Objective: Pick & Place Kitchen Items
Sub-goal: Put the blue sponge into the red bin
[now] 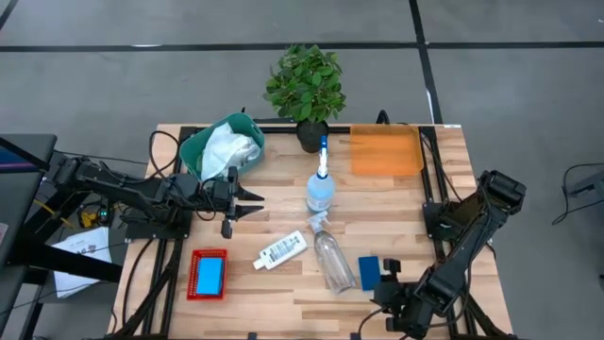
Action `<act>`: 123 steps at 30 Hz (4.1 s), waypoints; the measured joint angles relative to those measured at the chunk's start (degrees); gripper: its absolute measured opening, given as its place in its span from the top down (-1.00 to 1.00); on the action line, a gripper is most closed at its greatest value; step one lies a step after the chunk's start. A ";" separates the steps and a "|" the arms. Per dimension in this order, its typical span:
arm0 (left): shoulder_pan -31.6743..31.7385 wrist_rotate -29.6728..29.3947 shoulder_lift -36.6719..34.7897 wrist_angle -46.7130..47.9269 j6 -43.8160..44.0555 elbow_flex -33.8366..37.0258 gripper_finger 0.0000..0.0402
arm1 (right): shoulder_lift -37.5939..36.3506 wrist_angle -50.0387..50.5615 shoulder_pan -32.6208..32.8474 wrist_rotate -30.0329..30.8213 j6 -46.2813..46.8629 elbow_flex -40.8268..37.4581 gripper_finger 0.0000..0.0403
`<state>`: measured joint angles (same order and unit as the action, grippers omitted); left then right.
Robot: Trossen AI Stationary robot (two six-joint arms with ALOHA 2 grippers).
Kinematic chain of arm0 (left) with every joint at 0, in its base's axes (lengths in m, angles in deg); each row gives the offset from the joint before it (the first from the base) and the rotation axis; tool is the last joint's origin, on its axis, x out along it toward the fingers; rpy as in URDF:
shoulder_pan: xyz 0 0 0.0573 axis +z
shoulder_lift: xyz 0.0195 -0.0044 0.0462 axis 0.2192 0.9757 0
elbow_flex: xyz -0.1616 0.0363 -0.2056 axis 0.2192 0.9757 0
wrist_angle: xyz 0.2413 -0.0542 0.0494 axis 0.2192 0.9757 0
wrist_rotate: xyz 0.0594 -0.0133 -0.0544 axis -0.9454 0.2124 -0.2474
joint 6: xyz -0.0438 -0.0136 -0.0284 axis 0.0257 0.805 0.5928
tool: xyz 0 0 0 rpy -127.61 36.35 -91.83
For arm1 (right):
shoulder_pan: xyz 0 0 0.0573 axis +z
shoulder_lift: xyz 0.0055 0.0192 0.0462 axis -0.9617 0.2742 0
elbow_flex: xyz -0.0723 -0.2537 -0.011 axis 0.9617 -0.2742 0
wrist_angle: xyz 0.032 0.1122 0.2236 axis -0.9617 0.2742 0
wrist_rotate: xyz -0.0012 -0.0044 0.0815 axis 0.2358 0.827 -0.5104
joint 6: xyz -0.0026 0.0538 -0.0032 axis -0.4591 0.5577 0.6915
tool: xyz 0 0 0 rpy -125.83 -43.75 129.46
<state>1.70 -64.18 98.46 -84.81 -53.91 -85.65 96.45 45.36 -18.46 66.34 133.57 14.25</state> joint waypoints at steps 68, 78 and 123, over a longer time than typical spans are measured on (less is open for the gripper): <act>-0.02 -0.02 2.05 -1.33 0.20 -0.04 0.53 | 10.19 -8.44 -0.50 1.40 3.23 -7.54 0.39; -0.02 -0.02 2.05 -1.31 0.31 -0.02 0.53 | 10.21 -8.42 -1.22 1.27 4.28 -7.58 0.82; -0.02 0.00 2.03 -1.29 -1.94 -0.02 0.53 | -5.70 -1.95 5.59 44.06 7.21 -2.01 1.00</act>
<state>1.68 -64.18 100.50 -86.10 -55.85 -85.67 90.74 43.42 -12.87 110.40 140.78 12.24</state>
